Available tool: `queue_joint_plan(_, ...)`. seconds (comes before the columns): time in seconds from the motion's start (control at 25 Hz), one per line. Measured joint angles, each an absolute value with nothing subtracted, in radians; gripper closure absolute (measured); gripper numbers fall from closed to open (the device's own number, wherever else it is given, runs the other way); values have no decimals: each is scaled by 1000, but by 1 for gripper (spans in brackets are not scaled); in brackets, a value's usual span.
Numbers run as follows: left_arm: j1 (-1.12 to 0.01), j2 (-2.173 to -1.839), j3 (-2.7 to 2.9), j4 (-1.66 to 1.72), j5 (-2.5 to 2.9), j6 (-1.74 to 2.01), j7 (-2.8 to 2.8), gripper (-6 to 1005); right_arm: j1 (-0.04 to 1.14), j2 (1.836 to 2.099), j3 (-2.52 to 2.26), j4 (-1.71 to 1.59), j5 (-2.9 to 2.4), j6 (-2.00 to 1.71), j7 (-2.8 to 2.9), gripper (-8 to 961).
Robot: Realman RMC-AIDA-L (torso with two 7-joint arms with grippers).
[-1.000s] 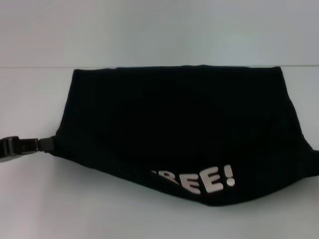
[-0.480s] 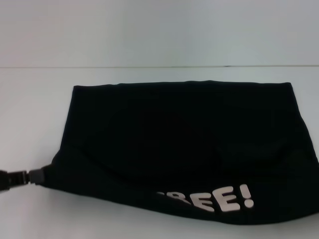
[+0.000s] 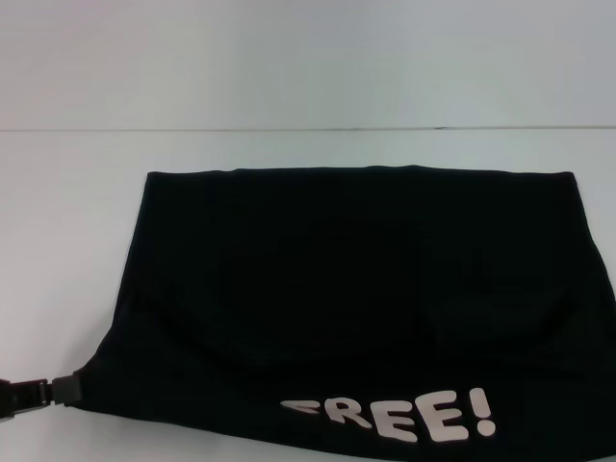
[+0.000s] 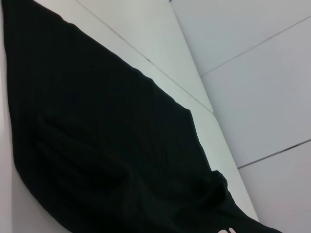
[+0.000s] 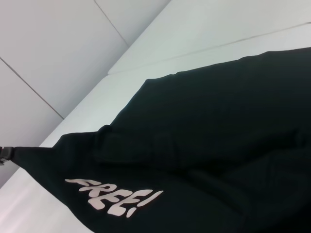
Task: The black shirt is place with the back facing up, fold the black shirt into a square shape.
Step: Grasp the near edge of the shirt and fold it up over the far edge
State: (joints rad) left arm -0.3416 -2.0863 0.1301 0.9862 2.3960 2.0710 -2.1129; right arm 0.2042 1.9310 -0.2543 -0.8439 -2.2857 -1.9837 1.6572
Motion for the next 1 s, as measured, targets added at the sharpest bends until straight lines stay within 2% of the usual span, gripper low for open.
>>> queue_joint_plan(0.28, -363, -2082, 127, 980, 2403, 2067, -2115, 905, 231, 1925, -280, -811, -2287, -1983, 1651, 952)
queue_joint_plan(0.44, -435, -2053, 104, 948, 2385, 2040, -2133, 902, 299, 1917, -248, -807, -2281, -1967, 1656, 952)
queue_joint_plan(0.76, -652, -1961, 118, 784, 2396, 1812, -2153, 896, 451, 1897, -194, -803, -2281, -1838, 1694, 952)
queue_joint_plan(0.88, -708, -1941, 144, 747, 2392, 1728, -2148, 893, 488, 1895, -197, -800, -2282, -1781, 1716, 952)
queue_joint_plan(1.0, -742, -1935, 195, 718, 2390, 1629, -2148, 891, 516, 1896, -187, -782, -2270, -1735, 1729, 952)
